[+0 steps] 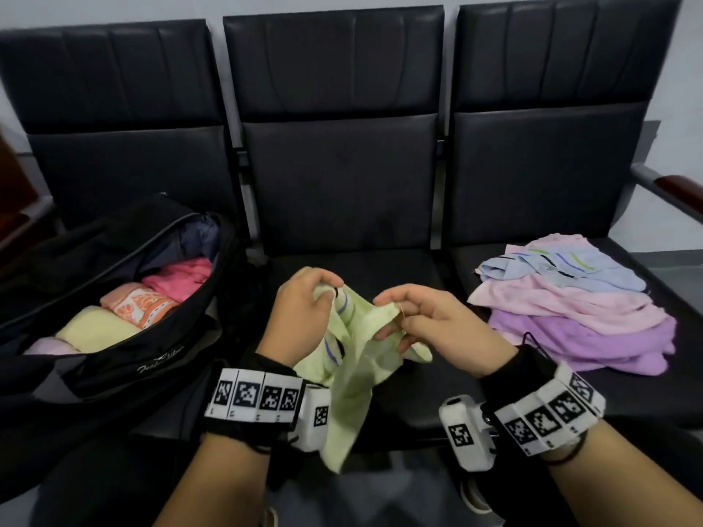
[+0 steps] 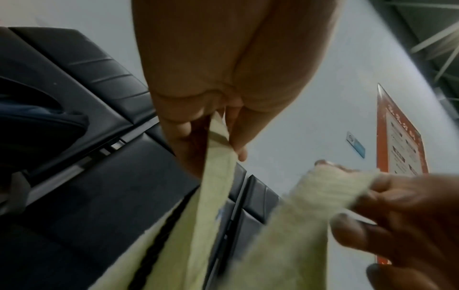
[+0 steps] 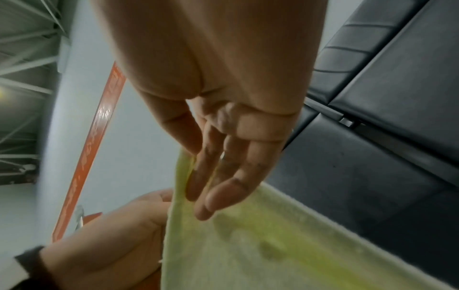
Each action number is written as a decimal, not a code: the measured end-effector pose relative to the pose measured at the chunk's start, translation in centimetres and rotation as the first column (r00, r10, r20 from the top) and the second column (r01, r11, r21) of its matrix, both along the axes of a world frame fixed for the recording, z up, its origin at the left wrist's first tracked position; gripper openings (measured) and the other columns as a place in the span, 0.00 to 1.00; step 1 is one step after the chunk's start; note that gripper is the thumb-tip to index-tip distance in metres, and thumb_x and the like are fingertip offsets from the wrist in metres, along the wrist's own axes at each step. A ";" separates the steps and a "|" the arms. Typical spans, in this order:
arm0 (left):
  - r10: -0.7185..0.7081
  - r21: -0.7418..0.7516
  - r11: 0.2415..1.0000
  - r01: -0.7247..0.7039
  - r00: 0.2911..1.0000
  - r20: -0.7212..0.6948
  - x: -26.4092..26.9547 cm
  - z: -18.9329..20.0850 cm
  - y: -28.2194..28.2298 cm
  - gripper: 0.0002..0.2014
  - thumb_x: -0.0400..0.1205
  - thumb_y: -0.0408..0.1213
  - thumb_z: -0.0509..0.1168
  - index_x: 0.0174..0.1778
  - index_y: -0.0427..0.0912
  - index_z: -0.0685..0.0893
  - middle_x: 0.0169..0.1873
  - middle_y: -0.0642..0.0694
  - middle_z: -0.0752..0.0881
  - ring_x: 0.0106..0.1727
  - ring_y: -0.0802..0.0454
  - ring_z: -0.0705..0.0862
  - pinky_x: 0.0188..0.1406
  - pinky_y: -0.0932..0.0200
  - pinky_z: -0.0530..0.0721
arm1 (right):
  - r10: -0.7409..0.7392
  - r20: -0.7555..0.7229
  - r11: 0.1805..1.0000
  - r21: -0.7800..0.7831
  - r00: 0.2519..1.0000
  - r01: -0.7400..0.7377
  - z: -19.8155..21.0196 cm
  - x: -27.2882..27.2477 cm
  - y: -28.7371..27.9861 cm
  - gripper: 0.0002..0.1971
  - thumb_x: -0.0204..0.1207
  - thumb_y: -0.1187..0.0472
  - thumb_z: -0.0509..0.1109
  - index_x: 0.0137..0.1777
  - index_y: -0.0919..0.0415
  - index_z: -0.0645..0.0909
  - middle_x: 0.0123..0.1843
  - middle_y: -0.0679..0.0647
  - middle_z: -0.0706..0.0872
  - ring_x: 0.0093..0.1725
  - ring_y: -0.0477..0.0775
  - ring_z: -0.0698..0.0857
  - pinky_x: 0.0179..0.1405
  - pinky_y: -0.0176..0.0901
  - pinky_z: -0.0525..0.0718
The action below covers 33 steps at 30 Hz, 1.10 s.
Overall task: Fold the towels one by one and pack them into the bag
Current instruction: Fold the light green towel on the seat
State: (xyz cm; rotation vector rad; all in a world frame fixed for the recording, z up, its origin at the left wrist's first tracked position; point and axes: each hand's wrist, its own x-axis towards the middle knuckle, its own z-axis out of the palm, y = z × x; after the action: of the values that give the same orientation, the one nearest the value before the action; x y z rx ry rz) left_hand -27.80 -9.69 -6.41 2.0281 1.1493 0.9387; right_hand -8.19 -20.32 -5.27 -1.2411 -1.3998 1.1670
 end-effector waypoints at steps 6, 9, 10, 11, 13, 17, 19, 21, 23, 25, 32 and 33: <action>-0.042 -0.082 0.995 0.054 0.988 0.146 -1.0 -0.3 -0.9 0.16 0.76 0.28 0.74 0.52 0.54 0.83 0.46 0.55 0.88 0.46 0.60 0.87 0.49 0.61 0.84 | -0.129 0.233 0.973 0.218 0.964 0.077 -0.6 -1.7 0.8 0.05 0.79 0.65 0.73 0.45 0.54 0.88 0.37 0.50 0.90 0.37 0.46 0.88 0.39 0.32 0.80; -0.067 -0.108 0.990 0.093 0.972 0.225 -1.2 0.2 -1.6 0.15 0.74 0.30 0.78 0.49 0.55 0.86 0.45 0.53 0.91 0.47 0.57 0.90 0.47 0.61 0.87 | -0.242 0.341 0.919 0.380 0.908 0.103 -0.3 -2.5 1.4 0.04 0.75 0.61 0.78 0.43 0.49 0.90 0.43 0.45 0.82 0.44 0.45 0.83 0.45 0.30 0.77; -0.081 -0.119 0.987 0.112 0.966 0.244 -1.3 0.3 -1.8 0.14 0.75 0.31 0.78 0.48 0.55 0.88 0.45 0.53 0.91 0.46 0.56 0.90 0.45 0.60 0.89 | -0.248 0.341 0.912 0.398 0.907 0.099 -0.2 -2.8 1.6 0.03 0.74 0.60 0.79 0.43 0.50 0.90 0.46 0.45 0.81 0.47 0.46 0.83 0.47 0.31 0.78; -0.096 -0.128 0.983 0.132 0.961 0.259 -1.4 0.4 -2.0 0.14 0.75 0.31 0.78 0.47 0.56 0.89 0.44 0.52 0.92 0.45 0.55 0.91 0.44 0.60 0.89 | -0.241 0.336 0.910 0.405 0.910 0.092 -0.1 -3.1 1.7 0.02 0.74 0.60 0.79 0.42 0.52 0.90 0.47 0.45 0.82 0.48 0.47 0.83 0.49 0.34 0.80; -0.123 -0.136 0.977 0.165 0.954 0.272 -1.5 0.5 -2.4 0.13 0.76 0.30 0.76 0.47 0.55 0.91 0.43 0.51 0.92 0.44 0.54 0.91 0.42 0.61 0.88 | -0.247 0.346 0.907 0.412 0.905 0.090 0.1 -3.6 2.0 0.02 0.74 0.60 0.79 0.41 0.54 0.88 0.45 0.44 0.85 0.47 0.48 0.85 0.49 0.40 0.83; -0.200 -0.148 0.959 0.241 0.948 0.248 -2.0 1.0 -3.1 0.14 0.80 0.26 0.70 0.51 0.51 0.92 0.45 0.52 0.93 0.50 0.53 0.92 0.50 0.55 0.90 | -0.300 0.380 0.894 0.433 0.875 0.119 0.1 -4.1 2.3 0.05 0.73 0.57 0.79 0.39 0.53 0.85 0.37 0.45 0.86 0.41 0.47 0.85 0.41 0.36 0.81; -0.243 -0.132 0.953 0.272 0.948 0.205 -2.2 1.2 -3.3 0.16 0.80 0.26 0.67 0.54 0.52 0.92 0.46 0.54 0.93 0.50 0.56 0.92 0.51 0.57 0.90 | -0.301 0.401 0.895 0.433 0.865 0.111 0.0 -4.3 2.2 0.06 0.74 0.57 0.79 0.39 0.52 0.85 0.36 0.45 0.86 0.40 0.47 0.85 0.40 0.40 0.82; -0.266 -0.113 0.952 0.284 0.951 0.156 -2.4 1.4 -3.4 0.18 0.79 0.26 0.66 0.55 0.54 0.92 0.45 0.55 0.93 0.46 0.57 0.91 0.47 0.59 0.89 | -0.312 0.432 0.897 0.427 0.846 0.114 0.0 -4.5 2.1 0.06 0.74 0.56 0.79 0.40 0.52 0.84 0.35 0.46 0.85 0.39 0.48 0.84 0.41 0.49 0.84; -0.278 -0.094 0.952 0.291 0.952 0.128 -2.5 1.6 -3.5 0.18 0.76 0.31 0.67 0.56 0.55 0.91 0.43 0.55 0.91 0.43 0.57 0.89 0.43 0.61 0.87 | -0.333 0.447 0.895 0.428 0.830 0.129 0.0 -4.7 2.1 0.06 0.73 0.55 0.79 0.40 0.52 0.84 0.35 0.46 0.85 0.39 0.47 0.84 0.41 0.52 0.84; -0.280 -0.051 0.957 0.286 0.955 0.098 -2.3 1.6 -3.7 0.16 0.76 0.33 0.70 0.56 0.55 0.91 0.44 0.55 0.90 0.44 0.54 0.90 0.45 0.56 0.89 | -0.348 0.441 0.890 0.432 0.827 0.144 0.0 -4.9 2.1 0.06 0.74 0.56 0.79 0.40 0.52 0.84 0.35 0.45 0.85 0.38 0.46 0.84 0.41 0.49 0.84; -0.149 0.182 0.973 0.145 0.989 0.006 -1.9 0.6 -3.5 0.08 0.79 0.35 0.74 0.50 0.54 0.92 0.36 0.64 0.85 0.40 0.65 0.84 0.40 0.76 0.75 | -0.264 0.358 0.920 0.373 0.896 0.121 -0.7 -4.8 1.9 0.02 0.77 0.57 0.76 0.46 0.48 0.86 0.37 0.43 0.87 0.40 0.46 0.86 0.39 0.32 0.80; -0.133 0.198 0.972 0.130 0.991 0.003 -2.0 0.5 -3.4 0.08 0.79 0.34 0.74 0.50 0.52 0.92 0.36 0.64 0.85 0.41 0.66 0.84 0.42 0.76 0.74 | -0.227 0.366 0.931 0.354 0.902 0.091 -1.0 -4.5 1.9 0.03 0.76 0.55 0.76 0.47 0.46 0.85 0.38 0.44 0.87 0.40 0.46 0.86 0.40 0.33 0.80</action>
State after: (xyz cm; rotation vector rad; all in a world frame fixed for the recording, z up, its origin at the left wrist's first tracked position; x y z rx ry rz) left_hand -29.78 -13.13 -5.91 2.2196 0.9303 1.0349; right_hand -12.72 -18.40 -6.29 -1.3687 -1.6737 0.5445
